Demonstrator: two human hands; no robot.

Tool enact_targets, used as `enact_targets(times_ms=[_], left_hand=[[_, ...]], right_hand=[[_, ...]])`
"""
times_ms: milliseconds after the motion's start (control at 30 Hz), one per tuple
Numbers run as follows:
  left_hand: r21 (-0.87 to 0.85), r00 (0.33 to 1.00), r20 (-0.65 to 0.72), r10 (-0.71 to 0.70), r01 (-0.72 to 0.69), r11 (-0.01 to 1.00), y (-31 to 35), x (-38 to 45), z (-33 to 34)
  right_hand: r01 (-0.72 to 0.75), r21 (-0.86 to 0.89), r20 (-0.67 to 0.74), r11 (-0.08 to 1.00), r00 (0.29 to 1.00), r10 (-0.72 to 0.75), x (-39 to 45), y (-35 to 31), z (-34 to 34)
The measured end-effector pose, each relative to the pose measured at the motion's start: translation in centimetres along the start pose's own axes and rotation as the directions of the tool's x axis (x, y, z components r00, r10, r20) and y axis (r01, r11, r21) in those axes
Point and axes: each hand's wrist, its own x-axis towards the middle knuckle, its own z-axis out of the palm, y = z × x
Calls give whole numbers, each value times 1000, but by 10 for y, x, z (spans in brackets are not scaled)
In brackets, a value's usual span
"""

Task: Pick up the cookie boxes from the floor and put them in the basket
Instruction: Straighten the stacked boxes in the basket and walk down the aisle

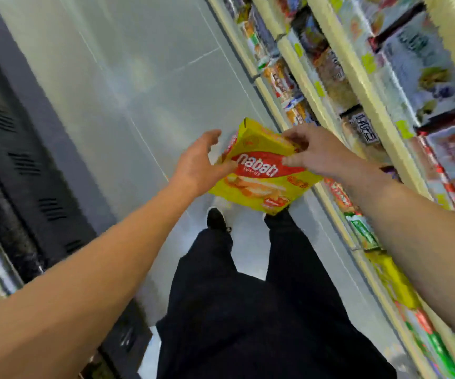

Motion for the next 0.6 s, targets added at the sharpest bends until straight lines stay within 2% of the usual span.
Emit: enact_targets(times_ms=[100,233,267,333,367,433,500,600], left_hand=[[2,988,116,105,-106,994,20,-30,9],[53,941,240,238,-257,965,55,-56,31],[38,928,277,250,-270,962,62,-63,39],[-30,890,389,237,-245,969,82,-84,64],[-67,874,432,224,-216,974,88,-93,74],[-135,852,483,201,-154,979,97,-102,86],[-152,801,570,185,-119,981,106,-127,113],[-147,721,674,158,-78,986,110,-169,151]], right_hand=[[-47,92,-36,995,998,51,-60,9,-1],[-53,254,-242,966,963,117,-138,50,7],[-64,292,-344,954,924,167,-158,61,13],[-103,433,-556,895,752,356,-212,90,27],[-103,510,-605,854,663,441,-236,103,37],[-80,643,-594,762,576,562,-268,125,59],[-49,794,-500,606,515,697,-317,152,90],[114,929,-355,351,539,764,-378,186,144]])
